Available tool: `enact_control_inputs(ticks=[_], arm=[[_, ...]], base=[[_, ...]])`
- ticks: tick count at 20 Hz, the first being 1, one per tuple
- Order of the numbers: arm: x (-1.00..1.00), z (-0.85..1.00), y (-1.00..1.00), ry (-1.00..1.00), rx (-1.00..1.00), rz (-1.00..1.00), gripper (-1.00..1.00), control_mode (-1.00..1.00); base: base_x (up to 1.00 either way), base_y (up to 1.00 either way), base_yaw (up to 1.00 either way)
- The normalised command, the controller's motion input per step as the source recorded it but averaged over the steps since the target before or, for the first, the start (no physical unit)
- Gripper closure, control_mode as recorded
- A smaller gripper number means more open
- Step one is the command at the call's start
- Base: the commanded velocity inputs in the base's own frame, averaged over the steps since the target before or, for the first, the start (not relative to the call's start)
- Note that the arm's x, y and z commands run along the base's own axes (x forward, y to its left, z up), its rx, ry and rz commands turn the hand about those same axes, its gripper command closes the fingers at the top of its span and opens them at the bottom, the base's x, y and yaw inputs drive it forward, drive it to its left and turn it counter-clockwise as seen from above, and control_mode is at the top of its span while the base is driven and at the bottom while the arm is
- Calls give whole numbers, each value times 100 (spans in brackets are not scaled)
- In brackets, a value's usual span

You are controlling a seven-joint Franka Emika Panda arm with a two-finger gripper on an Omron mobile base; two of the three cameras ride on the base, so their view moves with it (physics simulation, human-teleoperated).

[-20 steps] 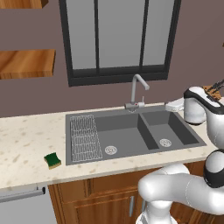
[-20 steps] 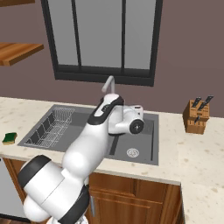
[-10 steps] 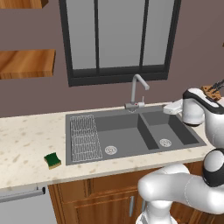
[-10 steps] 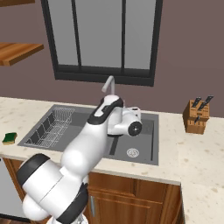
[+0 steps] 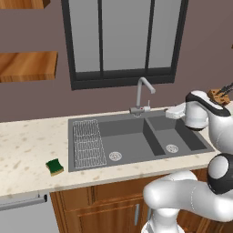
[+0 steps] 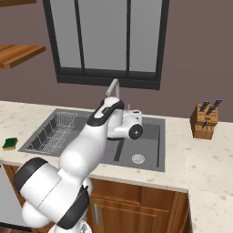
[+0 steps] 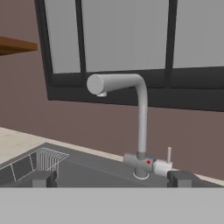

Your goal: Soak the sponge with water for a few seconds and then drop it inside the sink.

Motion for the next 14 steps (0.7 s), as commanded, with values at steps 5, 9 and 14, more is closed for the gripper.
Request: enact_control_inputs(ticks=[5, 9, 14], arm=[[12, 0, 8, 0, 0, 1, -100, -100], [18, -2, 0, 0, 0, 1, -100, -100], [19, -4, 0, 0, 0, 0, -100, -100]], base=[[0, 0, 0], [0, 0, 0], [0, 0, 0]])
